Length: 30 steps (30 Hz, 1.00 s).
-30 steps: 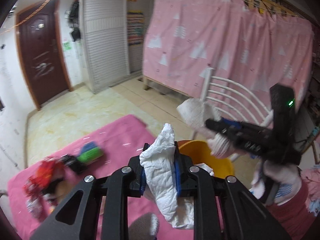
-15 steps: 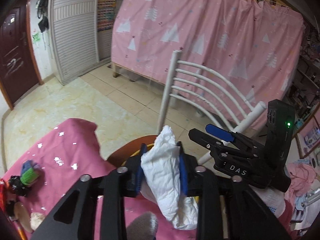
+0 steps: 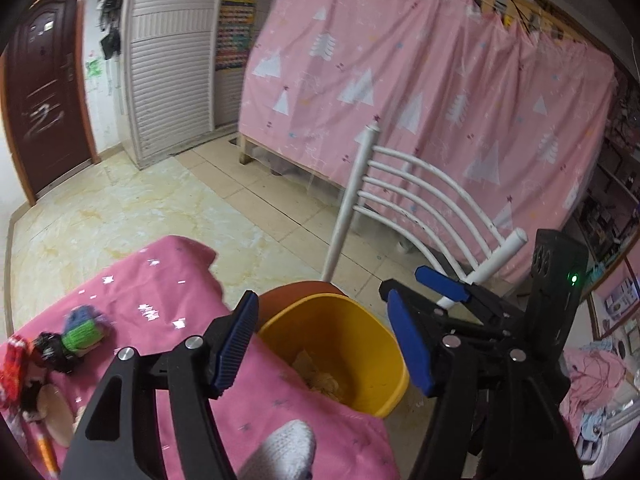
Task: Collect trash
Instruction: 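Grasp the white printed wrapper with the left tool while the right tool grasps the paper ball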
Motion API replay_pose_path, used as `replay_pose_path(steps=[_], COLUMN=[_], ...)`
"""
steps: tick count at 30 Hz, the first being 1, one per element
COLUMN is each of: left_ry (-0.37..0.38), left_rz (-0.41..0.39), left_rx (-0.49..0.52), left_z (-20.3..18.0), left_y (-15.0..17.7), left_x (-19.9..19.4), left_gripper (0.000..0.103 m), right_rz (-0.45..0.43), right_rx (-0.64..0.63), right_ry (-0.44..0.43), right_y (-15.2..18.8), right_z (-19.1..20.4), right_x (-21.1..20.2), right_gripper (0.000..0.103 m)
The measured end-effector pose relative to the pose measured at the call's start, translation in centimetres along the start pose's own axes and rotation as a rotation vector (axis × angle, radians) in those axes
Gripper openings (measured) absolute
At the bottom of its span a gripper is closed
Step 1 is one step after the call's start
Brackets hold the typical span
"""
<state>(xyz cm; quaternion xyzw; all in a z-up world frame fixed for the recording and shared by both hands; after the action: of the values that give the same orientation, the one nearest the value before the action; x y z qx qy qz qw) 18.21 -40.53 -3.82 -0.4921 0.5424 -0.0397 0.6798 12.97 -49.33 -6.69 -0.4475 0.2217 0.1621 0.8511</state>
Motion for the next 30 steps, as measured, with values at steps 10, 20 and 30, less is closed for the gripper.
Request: replay_pose_path(steps=[10, 20, 30], left_ry=[-0.094, -0.217, -0.373], left_rz=[-0.067, -0.081, -0.051], left_rx=[-0.073, -0.135, -0.244], left_z=[6.3, 13.7, 23.4], left_y=[1.3, 5.1, 11.3], left_x=[-6.9, -13.2, -17.9], left_gripper=[0.059, 0.059, 0.062], right_rz=[0.065, 0.156, 0.284], right_rx=[-0.123, -0.246, -0.367], right_ry=[-0.079, -0.141, -0.175], right_y=[2.3, 6.2, 11.4], right_z=[9.1, 17.0, 22.4], right_x=[2.4, 5.1, 8.4], right_gripper=[0.081, 0.086, 0.087])
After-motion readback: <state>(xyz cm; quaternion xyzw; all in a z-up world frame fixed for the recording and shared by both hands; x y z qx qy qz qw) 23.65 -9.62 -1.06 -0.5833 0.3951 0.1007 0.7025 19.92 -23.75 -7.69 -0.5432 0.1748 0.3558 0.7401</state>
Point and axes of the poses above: each gripper's, at about its wrist camera, not at the fingertips, and x roughly the way its jaws point, z to its left, y to its underside, the point moved 8 cm from there along x, roughly the way its jaws point, and after that the axes turned 9 degrees about x, right-handed, at the moved point
